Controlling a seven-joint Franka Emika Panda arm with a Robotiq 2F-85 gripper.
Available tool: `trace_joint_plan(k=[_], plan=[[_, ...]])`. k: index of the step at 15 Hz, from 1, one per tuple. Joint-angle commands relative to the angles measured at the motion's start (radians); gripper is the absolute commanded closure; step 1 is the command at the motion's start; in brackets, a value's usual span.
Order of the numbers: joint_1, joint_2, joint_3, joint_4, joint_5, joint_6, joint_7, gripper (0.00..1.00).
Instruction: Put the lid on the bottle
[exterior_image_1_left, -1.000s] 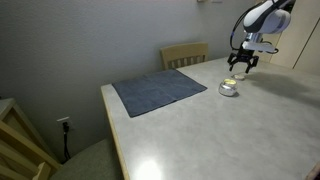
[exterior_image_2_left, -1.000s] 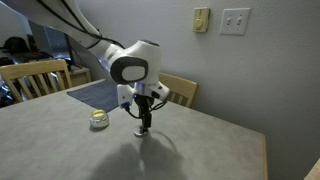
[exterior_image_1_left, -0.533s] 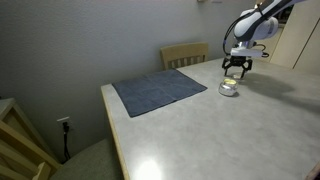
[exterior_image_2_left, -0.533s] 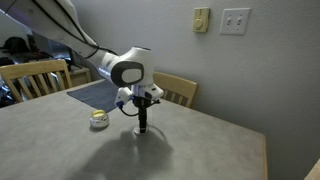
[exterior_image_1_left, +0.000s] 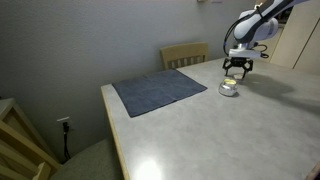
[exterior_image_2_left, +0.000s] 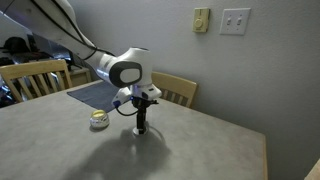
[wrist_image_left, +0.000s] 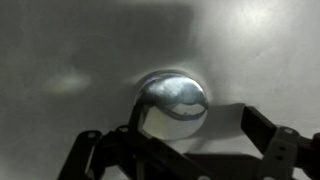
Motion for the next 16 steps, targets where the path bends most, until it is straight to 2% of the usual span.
trace_joint_plan(k=[1,9,16], plan=[[0.0,-0.032,-0.001,-0.077,-0.015,0.039,0.019,0.0],[-0.001,-0.082,-0.007,-0.155,-0.017,0.085,0.012,0.0],[-0.001,-0.152,-0.007,-0.272,-0.012,0.176,-0.003,0.0]])
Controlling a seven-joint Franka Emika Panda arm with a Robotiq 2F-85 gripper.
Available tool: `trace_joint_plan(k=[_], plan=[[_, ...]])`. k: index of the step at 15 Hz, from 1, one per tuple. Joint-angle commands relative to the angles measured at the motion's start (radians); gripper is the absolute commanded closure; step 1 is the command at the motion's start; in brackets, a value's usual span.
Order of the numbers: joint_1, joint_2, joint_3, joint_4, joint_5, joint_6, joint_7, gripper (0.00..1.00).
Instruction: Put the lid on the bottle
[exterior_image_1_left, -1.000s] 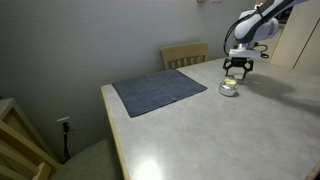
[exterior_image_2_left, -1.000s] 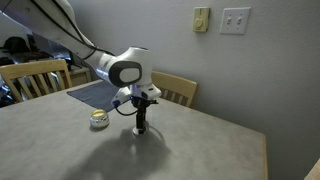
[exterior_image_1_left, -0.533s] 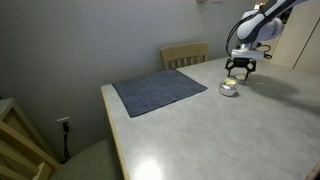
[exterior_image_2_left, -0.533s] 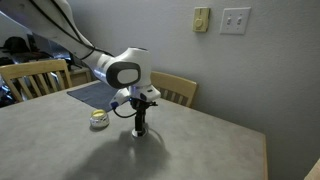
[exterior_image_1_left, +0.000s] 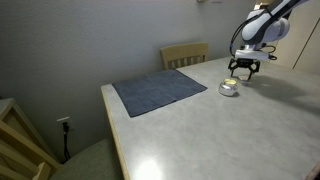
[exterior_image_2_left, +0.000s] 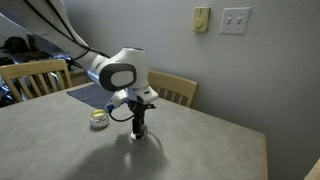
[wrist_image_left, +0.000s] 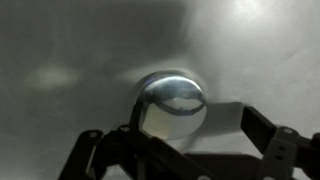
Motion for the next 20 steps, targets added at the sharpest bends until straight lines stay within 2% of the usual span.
trace_joint_plan(k=[1,7,12,15,20], plan=[[-0.001,-0.077,0.0,-0.117,-0.01,0.064,-0.011,0.0],[0.018,-0.18,-0.013,-0.222,-0.043,0.091,-0.015,0.0],[-0.05,-0.196,0.037,-0.231,-0.002,0.091,-0.112,0.0],[-0.089,-0.16,0.063,-0.185,0.023,0.076,-0.202,0.0],[-0.11,-0.058,0.092,-0.03,0.028,-0.044,-0.284,0.0]])
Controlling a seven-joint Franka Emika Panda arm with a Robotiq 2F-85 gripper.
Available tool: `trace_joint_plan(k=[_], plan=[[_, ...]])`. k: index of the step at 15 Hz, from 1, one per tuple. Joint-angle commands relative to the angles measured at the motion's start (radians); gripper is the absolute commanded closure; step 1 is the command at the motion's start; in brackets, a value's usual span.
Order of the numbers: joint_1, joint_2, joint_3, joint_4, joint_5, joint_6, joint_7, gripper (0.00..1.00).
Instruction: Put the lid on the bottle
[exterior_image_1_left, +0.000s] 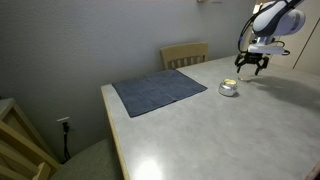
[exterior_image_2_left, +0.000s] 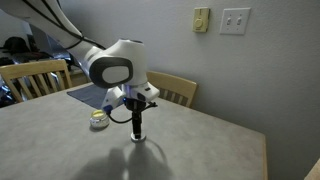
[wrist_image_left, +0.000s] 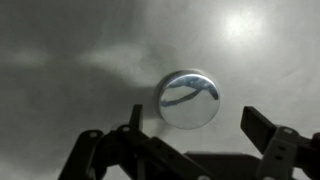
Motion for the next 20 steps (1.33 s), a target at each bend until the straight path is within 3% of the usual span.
trace_joint_plan(k=[1,5,20], plan=[[-0.024,0.089,0.029,0.134,0.015,-0.103,-0.051,0.0],[-0.006,0.135,0.021,0.182,0.011,-0.148,-0.018,0.0],[0.006,0.065,0.006,0.063,0.022,-0.054,0.013,0.0]])
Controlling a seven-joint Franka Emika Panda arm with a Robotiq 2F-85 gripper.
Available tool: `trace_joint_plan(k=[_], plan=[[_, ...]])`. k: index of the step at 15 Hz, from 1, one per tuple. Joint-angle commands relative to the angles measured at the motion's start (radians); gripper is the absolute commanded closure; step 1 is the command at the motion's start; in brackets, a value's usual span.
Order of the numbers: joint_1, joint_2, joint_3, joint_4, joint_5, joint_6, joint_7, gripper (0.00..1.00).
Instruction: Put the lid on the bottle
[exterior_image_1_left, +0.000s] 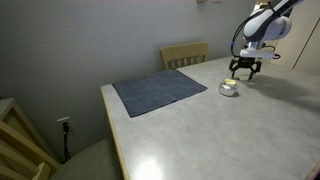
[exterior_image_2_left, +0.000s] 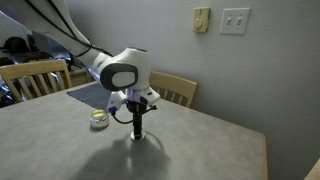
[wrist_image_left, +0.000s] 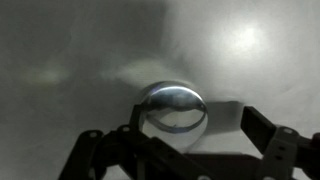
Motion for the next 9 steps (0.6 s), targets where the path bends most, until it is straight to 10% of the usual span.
trace_joint_plan(k=[1,9], plan=[[-0.007,-0.051,-0.005,-0.083,0.025,0.048,-0.009,0.0],[-0.014,-0.09,-0.009,-0.158,0.045,0.101,-0.015,0.0]])
